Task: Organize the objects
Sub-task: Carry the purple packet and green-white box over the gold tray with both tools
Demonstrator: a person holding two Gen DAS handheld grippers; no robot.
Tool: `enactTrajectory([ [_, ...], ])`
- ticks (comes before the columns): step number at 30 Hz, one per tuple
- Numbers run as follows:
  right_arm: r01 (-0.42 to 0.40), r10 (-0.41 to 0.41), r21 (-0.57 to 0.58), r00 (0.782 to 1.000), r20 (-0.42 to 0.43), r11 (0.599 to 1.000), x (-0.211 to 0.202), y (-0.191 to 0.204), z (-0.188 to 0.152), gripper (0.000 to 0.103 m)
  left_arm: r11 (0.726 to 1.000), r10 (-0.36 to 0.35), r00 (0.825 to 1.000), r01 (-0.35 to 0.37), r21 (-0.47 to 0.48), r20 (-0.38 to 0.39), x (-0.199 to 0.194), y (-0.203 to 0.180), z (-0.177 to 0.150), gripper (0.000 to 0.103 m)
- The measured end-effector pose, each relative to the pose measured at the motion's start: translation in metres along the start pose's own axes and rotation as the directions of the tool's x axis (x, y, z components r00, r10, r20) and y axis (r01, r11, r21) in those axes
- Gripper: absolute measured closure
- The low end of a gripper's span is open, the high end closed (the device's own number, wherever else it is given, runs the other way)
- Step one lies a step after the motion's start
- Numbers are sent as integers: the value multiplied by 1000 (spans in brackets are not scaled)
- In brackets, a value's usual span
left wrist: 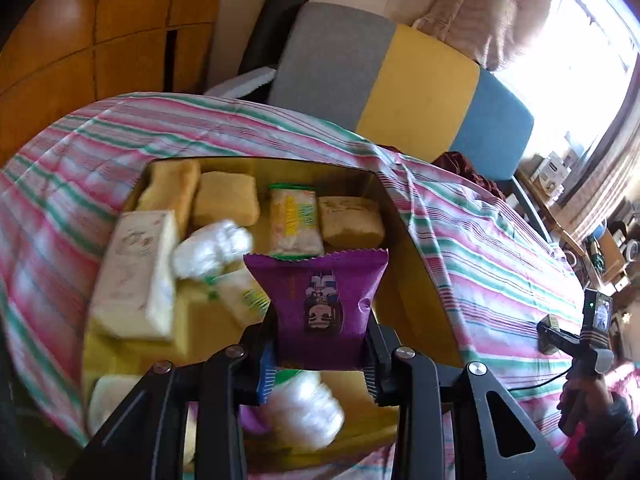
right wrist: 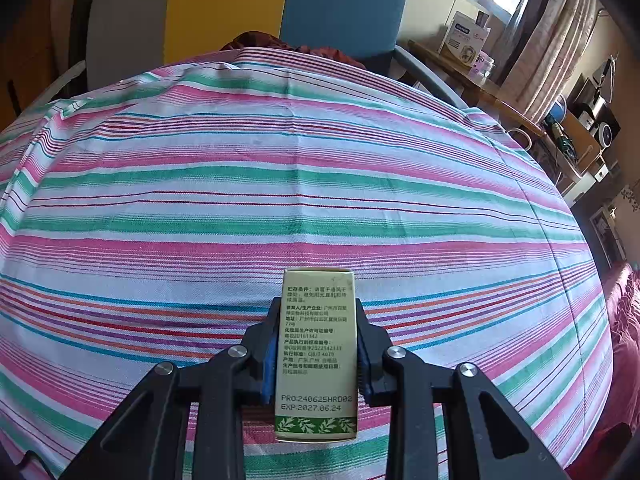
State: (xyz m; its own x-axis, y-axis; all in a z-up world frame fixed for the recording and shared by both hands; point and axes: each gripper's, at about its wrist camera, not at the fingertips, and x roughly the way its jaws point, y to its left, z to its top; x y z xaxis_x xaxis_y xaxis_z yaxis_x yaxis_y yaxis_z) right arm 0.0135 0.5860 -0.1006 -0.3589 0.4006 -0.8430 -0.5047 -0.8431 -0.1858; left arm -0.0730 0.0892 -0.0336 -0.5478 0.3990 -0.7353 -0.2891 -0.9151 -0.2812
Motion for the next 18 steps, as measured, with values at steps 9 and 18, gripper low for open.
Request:
enactTrajectory([
  [9,2,-2,-4,1000,1,1000,1,1,2,72,999,51,998,-51,6,-44,48,-12,36,45],
  [18,5,-5,-10,1000,-1,1000,-1,2,3,72,989,139,990,-139,42,1,17,8,8,45],
])
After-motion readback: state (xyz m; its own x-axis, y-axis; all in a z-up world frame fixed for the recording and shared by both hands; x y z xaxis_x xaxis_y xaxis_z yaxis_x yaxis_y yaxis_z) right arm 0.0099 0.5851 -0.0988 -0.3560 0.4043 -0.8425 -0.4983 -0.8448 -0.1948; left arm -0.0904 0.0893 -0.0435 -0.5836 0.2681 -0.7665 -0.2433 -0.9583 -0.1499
